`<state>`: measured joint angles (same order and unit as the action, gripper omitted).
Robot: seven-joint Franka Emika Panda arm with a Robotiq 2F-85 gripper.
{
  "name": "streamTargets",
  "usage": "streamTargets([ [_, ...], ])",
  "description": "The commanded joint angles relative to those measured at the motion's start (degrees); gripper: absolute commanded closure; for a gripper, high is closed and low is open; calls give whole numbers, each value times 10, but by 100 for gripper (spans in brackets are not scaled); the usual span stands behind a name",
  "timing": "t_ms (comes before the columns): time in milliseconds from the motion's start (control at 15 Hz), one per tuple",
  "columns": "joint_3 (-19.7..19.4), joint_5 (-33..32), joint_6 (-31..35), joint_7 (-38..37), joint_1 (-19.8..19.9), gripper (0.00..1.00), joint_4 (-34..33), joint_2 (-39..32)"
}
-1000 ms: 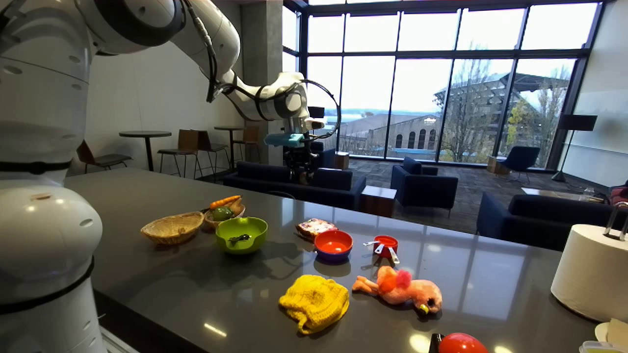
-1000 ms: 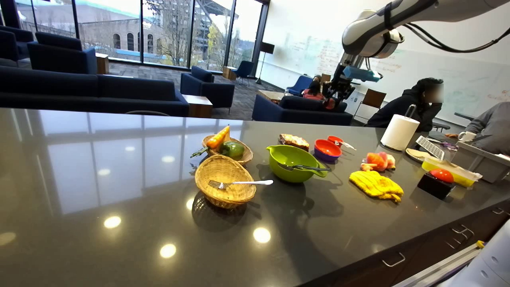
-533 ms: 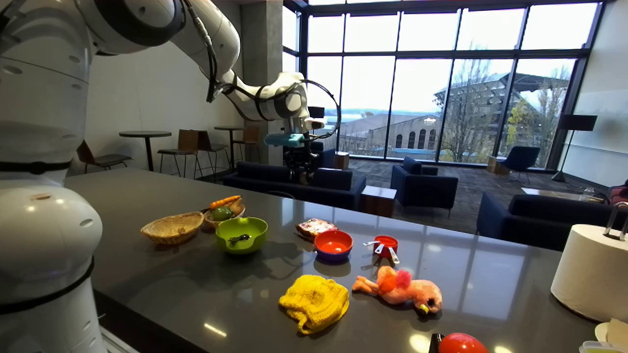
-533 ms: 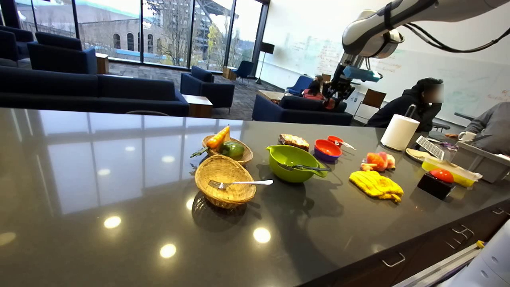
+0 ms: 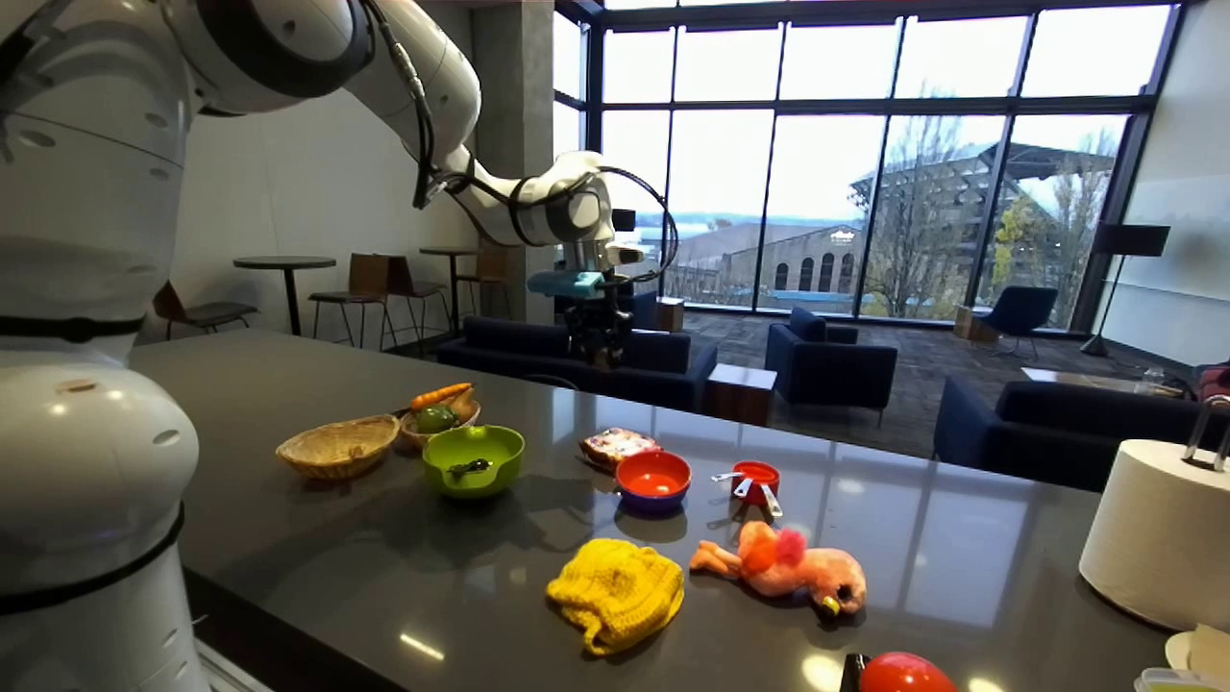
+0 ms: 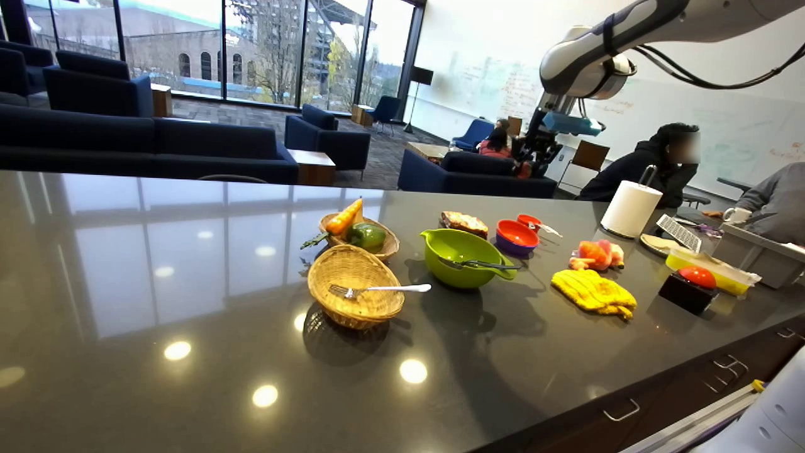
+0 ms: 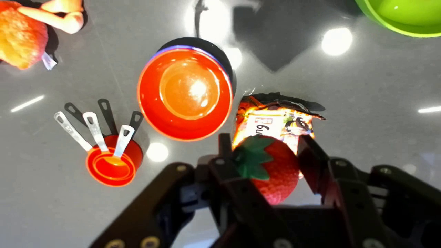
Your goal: Put the red object in the red bowl
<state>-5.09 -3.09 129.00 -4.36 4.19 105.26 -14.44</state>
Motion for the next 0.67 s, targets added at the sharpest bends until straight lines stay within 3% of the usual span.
streamTargets([
  [0, -10, 1, 6, 1, 13, 74, -20, -24],
  [600, -21, 8, 18, 4, 30, 74, -41, -85],
])
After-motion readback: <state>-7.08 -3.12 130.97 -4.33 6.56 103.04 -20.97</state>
